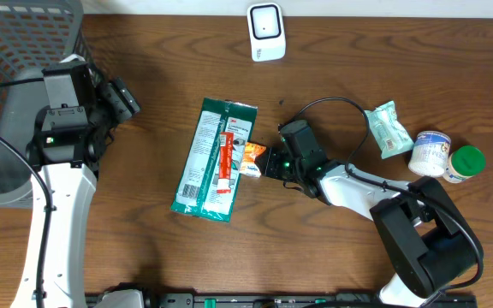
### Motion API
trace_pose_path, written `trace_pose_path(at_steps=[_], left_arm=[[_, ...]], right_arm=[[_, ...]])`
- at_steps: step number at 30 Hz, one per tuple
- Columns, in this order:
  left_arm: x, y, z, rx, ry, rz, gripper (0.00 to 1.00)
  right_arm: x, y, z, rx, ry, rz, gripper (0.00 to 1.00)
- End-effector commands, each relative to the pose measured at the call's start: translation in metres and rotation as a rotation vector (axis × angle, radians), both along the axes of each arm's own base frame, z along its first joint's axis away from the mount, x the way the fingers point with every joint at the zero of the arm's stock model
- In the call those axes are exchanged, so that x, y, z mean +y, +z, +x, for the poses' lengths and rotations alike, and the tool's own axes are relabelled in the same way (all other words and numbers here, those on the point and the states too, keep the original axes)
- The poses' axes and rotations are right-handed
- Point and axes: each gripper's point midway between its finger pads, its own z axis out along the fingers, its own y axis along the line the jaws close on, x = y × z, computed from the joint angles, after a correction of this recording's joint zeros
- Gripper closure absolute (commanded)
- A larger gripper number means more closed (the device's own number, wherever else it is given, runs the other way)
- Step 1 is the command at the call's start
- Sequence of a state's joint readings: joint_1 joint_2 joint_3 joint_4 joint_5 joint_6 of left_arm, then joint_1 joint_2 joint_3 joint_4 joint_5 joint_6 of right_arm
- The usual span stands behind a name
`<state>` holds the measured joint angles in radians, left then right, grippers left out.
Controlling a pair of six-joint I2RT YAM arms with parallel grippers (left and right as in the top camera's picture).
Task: Scan the item barcode
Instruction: 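Grasp the orange box with the right gripper and lift it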
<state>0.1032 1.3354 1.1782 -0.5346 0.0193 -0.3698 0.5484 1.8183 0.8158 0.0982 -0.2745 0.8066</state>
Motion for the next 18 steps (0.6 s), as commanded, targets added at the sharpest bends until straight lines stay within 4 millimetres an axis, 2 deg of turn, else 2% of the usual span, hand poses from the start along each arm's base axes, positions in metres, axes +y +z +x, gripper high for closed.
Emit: trace_pose_path(at_steps=[1,2,3,6,9,14,18], left_arm=[[0.003,0.003,0.002,-0.005,0.009,0.008,0.16],[0.003,0.003,0.002,-0.005,0.01,0.008,0.16],[0.003,0.003,0.002,-0.005,0.009,0.008,0.16],[0.003,0.003,0.002,-0.005,0.009,0.008,0.16],[0.003,0.003,0.002,-0.005,0.009,0.008,0.16],[0.003,0.003,0.002,-0.005,0.009,0.008,0.16],[0.003,0.003,0.002,-0.005,0.009,0.008,0.16]], right_arm=[[-0.007,-0.011,-0.008,0.015,-0.01,-0.041,0.76],[-0.007,-0.011,-0.008,0.015,-0.011,-0.042,0.86],[-0.007,-0.011,-0.008,0.013,-0.013,-0.044,0.91],[-0.011,-0.013,-0.006,-0.001,-0.031,-0.073,0.91],[-0.015,-0.015,-0.005,-0.007,-0.045,-0.101,0.99],[-0.014,-0.015,-0.007,0.003,-0.037,-0.094,0.99],[0.002,0.003,-0.012,-0.017,0.071,-0.002,0.99]])
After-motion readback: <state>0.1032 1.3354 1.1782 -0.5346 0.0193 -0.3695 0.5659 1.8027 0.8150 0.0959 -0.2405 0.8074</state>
